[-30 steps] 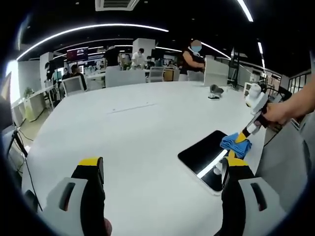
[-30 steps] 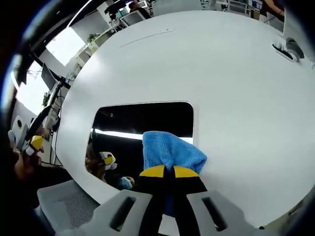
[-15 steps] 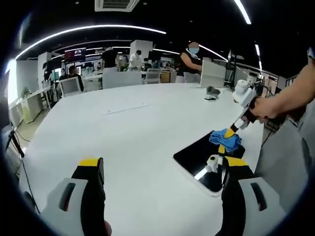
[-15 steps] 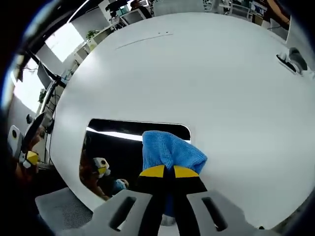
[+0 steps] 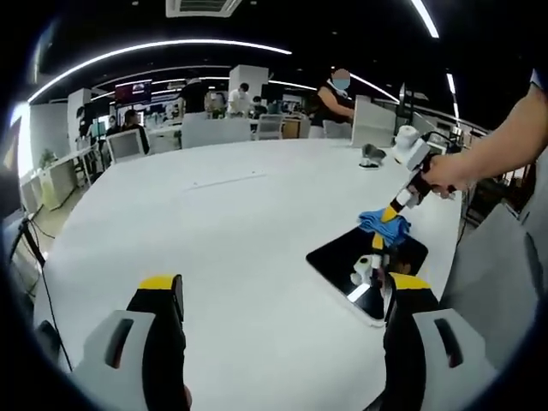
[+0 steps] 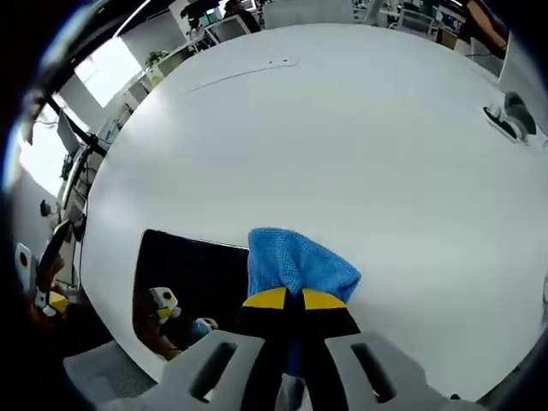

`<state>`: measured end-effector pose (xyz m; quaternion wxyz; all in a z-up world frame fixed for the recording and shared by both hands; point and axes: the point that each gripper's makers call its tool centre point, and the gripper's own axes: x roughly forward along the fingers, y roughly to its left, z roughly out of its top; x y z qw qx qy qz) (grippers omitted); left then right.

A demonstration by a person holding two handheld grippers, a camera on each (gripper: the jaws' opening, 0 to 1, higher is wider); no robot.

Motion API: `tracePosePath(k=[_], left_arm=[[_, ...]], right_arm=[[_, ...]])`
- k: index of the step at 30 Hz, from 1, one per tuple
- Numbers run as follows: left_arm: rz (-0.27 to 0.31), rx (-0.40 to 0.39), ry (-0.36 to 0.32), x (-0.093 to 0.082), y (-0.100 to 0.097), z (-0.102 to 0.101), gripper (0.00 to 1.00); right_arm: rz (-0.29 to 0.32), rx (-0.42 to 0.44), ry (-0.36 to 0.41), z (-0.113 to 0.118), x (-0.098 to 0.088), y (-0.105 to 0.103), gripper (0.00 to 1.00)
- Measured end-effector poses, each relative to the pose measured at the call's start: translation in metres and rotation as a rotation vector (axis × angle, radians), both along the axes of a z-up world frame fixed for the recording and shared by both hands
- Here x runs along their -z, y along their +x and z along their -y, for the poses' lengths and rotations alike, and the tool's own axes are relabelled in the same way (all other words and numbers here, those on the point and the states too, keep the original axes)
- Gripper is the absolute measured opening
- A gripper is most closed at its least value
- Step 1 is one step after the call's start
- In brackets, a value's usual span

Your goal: Wipe the mirror surface with the cleaning cloth until all visible marks leave the cleaned area.

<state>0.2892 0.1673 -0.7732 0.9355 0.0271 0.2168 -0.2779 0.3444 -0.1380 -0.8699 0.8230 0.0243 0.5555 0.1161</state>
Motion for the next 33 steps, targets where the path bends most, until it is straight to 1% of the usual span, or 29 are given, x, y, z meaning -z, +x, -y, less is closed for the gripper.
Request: tracePosePath(k=[2, 3, 5, 7, 9, 12, 15, 17, 18, 19, 20, 21, 23, 25, 27, 30, 33], left_arm=[[-0.005, 0.001, -0.005, 0.0, -0.002, 0.001, 0.98], [-0.016, 0.025, -0.013, 0.001, -0.005, 0.004, 0.99], [-0.013, 0.036, 0.001, 0.003, -0.008, 0.004, 0.99], [-0.019, 0.038, 0.009, 0.005, -0.009, 0.004, 0.99], [-0.029, 0.037, 0.0, 0.005, -0.011, 0.004, 0.99], [-0.029, 0.03, 0.007, 0.006, -0.01, 0.002, 0.99], [-0.036, 0.02, -0.001, 0.006, -0.01, 0.001, 0.99], [-0.039, 0.017, 0.001, 0.005, -0.01, 0.0, 0.99], [-0.036, 0.013, -0.004, 0.004, -0.01, 0.0, 0.99], [-0.033, 0.0, -0.024, 0.001, -0.008, -0.001, 0.99], [-0.038, -0.027, -0.058, -0.001, -0.006, -0.002, 0.99], [-0.028, -0.051, -0.091, -0.004, -0.003, -0.003, 0.99], [-0.028, -0.06, -0.076, 0.0, -0.002, -0.007, 0.99], [-0.038, -0.064, -0.071, 0.007, -0.002, -0.006, 0.99], [-0.043, -0.061, -0.078, 0.008, -0.003, -0.002, 0.99], [-0.042, -0.042, -0.072, 0.009, -0.005, 0.007, 0.99], [-0.038, -0.032, -0.068, 0.007, -0.007, 0.011, 0.99]], right_arm=[[0.002, -0.006, -0.01, 0.0, 0.001, 0.004, 0.0], [0.004, -0.008, -0.015, 0.0, 0.001, 0.007, 0.0], [0.008, -0.014, -0.022, -0.001, 0.001, 0.013, 0.0], [0.008, -0.017, -0.026, 0.0, 0.002, 0.017, 0.0], [0.01, -0.016, -0.028, 0.0, 0.001, 0.021, 0.0], [0.009, -0.01, -0.023, 0.0, 0.001, 0.021, 0.0], [0.028, -0.021, -0.019, 0.002, -0.001, 0.018, 0.0], [0.042, -0.021, -0.012, 0.007, -0.006, 0.02, 0.0], [0.052, -0.005, 0.005, 0.01, -0.011, 0.021, 0.0], [0.063, 0.009, 0.015, 0.013, -0.015, 0.022, 0.0], [0.069, 0.021, 0.02, 0.017, -0.018, 0.023, 0.0], [0.073, 0.027, 0.025, 0.022, -0.023, 0.023, 0.0], [0.091, 0.022, 0.02, 0.03, -0.032, 0.022, 0.0], [0.089, 0.018, 0.021, 0.036, -0.037, 0.018, 0.0], [0.091, 0.012, 0.011, 0.048, -0.041, 0.013, 0.0], [0.059, -0.031, -0.032, 0.068, -0.038, -0.007, 0.0], [0.04, -0.015, -0.032, 0.08, -0.031, -0.022, 0.0]])
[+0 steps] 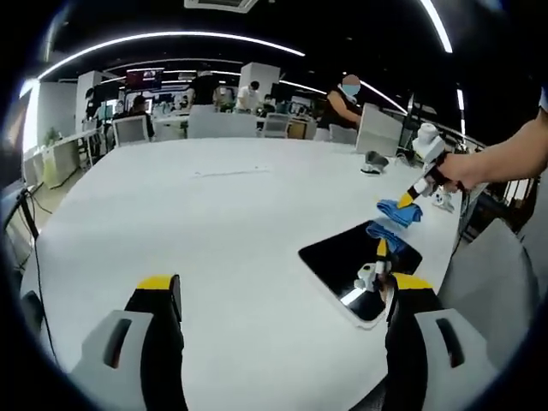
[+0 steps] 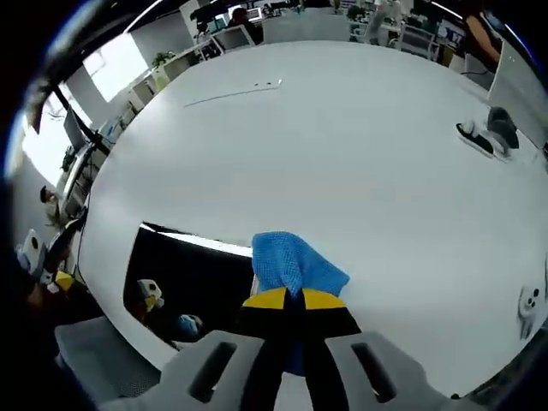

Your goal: Wipe the mirror surface with the cleaning cloth until all visible marks leave the cleaned area.

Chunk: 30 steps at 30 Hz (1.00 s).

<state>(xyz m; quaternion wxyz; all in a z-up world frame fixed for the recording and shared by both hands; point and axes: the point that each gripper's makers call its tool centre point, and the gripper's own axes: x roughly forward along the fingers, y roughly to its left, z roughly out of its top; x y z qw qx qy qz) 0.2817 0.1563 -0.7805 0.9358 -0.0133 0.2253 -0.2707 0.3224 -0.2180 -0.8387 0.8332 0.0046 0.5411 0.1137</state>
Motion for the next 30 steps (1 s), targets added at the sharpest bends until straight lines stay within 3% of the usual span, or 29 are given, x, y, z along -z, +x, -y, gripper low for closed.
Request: tracePosePath(k=[7, 10, 12, 18, 21, 24, 25, 26, 28, 30], left_arm=[[-0.007, 0.008, 0.028, 0.002, 0.003, -0.003, 0.99], [0.01, 0.003, 0.025, -0.007, 0.007, -0.003, 0.99], [0.014, -0.003, 0.021, -0.01, 0.008, -0.004, 0.99], [0.01, -0.004, 0.026, -0.009, 0.005, -0.007, 0.99], [0.011, 0.015, 0.034, -0.008, 0.002, -0.006, 0.99], [0.018, 0.011, 0.034, -0.011, 0.003, -0.009, 0.99], [0.018, -0.003, 0.016, -0.014, 0.004, -0.011, 0.99], [0.022, -0.023, 0.0, -0.018, 0.007, -0.015, 0.99], [0.026, -0.024, 0.005, -0.022, 0.007, -0.019, 0.99], [0.035, -0.013, 0.025, -0.023, 0.006, -0.022, 0.99]], right_arm=[[-0.006, 0.018, -0.016, 0.006, 0.026, -0.014, 0.0], [-0.001, -0.003, 0.047, -0.004, 0.034, -0.018, 0.01], [0.007, 0.003, 0.032, 0.0, 0.04, -0.019, 0.02], [0.055, -0.021, 0.07, -0.004, 0.037, -0.02, 0.06], [0.131, 0.03, 0.157, -0.006, 0.027, -0.017, 0.14], [0.246, -0.053, 0.206, -0.008, 0.006, -0.018, 0.15], [0.274, -0.082, 0.185, -0.005, 0.002, -0.019, 0.2], [0.35, -0.15, 0.172, -0.004, -0.007, -0.02, 0.25], [0.362, -0.14, 0.15, 0.004, -0.011, -0.027, 0.39], [0.413, -0.159, 0.21, 0.005, -0.02, -0.033, 0.45]])
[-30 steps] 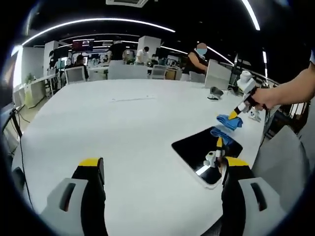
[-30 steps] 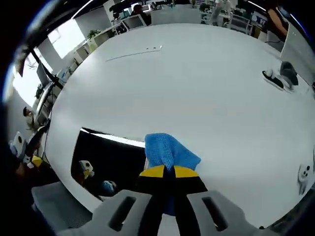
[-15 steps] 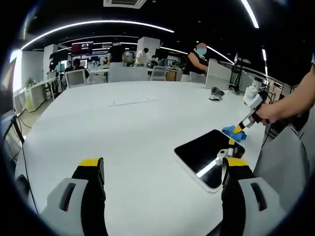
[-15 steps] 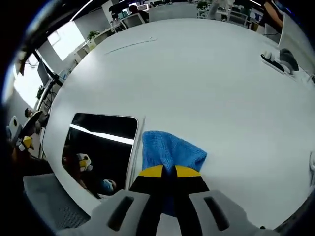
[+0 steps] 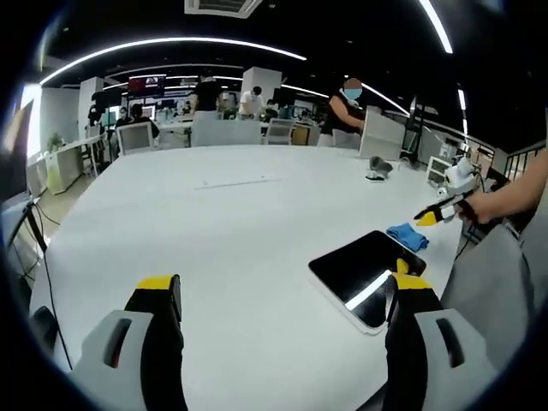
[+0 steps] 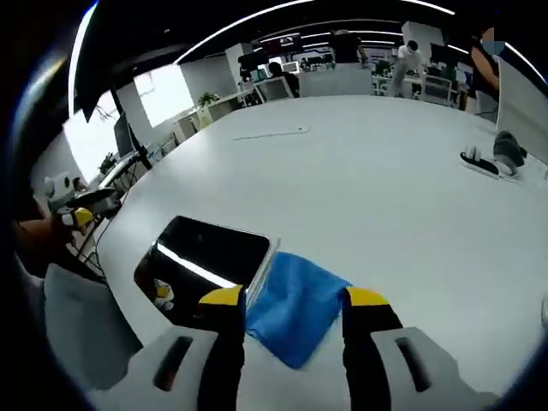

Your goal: Wipe the mirror surface with the cleaning cloth until all visible marks leave the cleaned area.

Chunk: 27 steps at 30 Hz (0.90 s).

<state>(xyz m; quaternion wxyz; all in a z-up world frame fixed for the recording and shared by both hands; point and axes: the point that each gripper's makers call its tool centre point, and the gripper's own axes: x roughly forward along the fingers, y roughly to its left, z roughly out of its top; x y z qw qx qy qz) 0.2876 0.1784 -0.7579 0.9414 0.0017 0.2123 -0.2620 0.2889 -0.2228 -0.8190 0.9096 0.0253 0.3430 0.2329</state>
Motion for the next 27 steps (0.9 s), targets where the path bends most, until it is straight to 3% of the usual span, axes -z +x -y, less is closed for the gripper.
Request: tracePosePath(k=[6, 10, 13, 16, 18, 27], left_arm=[[-0.014, -0.003, -0.007, 0.004, -0.002, -0.006, 0.99], [-0.018, 0.032, 0.008, 0.007, -0.01, 0.003, 0.99], [-0.02, 0.04, 0.021, 0.01, -0.01, 0.002, 0.99], [-0.022, 0.038, 0.022, 0.01, -0.009, 0.0, 0.99], [-0.019, 0.039, 0.022, 0.008, -0.008, 0.0, 0.99], [-0.013, 0.043, 0.018, 0.007, -0.007, 0.0, 0.99]], right_arm=[[0.056, 0.048, 0.022, 0.025, -0.007, -0.024, 0.68], [0.098, -0.019, -0.081, 0.036, -0.007, -0.041, 0.82], [0.099, -0.021, -0.087, 0.043, -0.006, -0.05, 0.93], [0.074, 0.065, -0.077, 0.06, -0.004, -0.054, 0.97], [0.104, 0.092, -0.021, 0.062, -0.011, -0.053, 0.98], [0.102, 0.085, -0.042, 0.064, -0.012, -0.056, 0.98]])
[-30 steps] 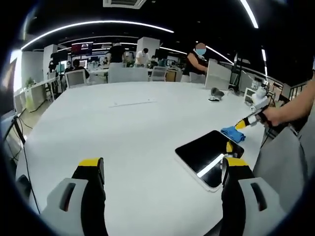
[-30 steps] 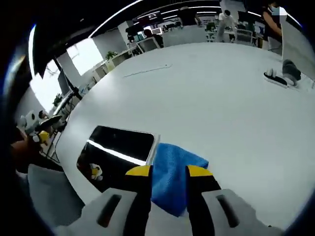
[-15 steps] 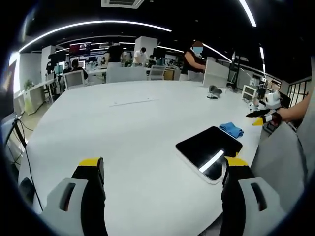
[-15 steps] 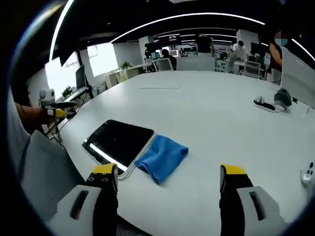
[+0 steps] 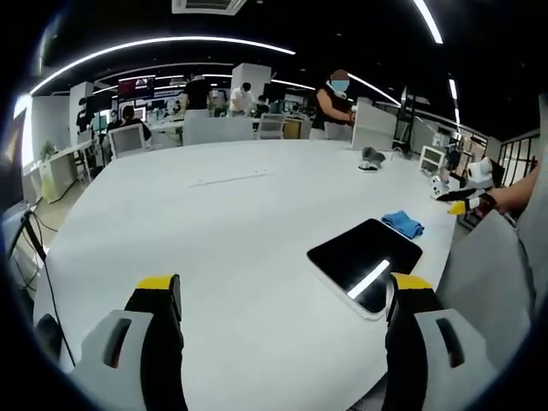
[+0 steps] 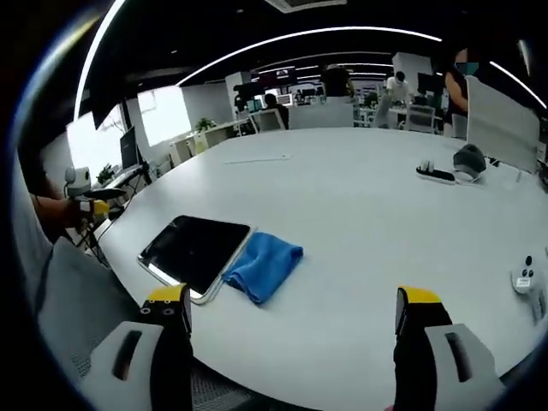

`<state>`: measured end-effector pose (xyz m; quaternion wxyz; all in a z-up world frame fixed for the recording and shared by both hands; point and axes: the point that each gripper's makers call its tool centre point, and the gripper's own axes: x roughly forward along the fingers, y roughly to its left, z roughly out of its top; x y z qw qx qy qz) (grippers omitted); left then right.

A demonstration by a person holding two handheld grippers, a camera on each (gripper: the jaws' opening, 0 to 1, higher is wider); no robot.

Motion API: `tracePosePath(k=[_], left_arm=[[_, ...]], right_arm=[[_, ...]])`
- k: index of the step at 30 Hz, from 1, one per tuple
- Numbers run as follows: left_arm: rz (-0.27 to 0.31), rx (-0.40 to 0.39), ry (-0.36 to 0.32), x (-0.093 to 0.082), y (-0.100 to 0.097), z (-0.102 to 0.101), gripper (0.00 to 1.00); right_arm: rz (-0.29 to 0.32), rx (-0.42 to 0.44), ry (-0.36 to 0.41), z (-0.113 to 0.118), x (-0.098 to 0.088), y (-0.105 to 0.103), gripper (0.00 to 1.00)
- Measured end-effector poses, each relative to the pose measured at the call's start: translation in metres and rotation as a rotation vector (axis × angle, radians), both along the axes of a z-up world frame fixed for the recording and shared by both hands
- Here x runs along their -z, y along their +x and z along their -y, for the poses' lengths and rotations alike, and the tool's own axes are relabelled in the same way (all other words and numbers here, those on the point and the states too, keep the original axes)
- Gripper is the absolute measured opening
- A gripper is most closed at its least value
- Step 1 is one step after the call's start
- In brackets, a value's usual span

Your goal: Wipe the mirror surface with the cleaning cloth until all visible marks leave the cleaned area.

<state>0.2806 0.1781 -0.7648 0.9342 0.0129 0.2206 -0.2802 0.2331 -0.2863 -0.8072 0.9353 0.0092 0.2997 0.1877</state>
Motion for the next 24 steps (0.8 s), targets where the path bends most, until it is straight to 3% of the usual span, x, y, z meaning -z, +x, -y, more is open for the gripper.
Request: tracePosePath(k=[11, 24], left_arm=[[-0.002, -0.007, -0.003, 0.0, 0.001, 0.001, 0.99], [-0.007, -0.003, 0.004, 0.002, -0.003, 0.002, 0.99]], right_arm=[[-0.021, -0.009, 0.035, -0.019, 0.009, -0.002, 0.98], [-0.028, 0.004, 0.049, -0.016, 0.012, -0.007, 0.98]])
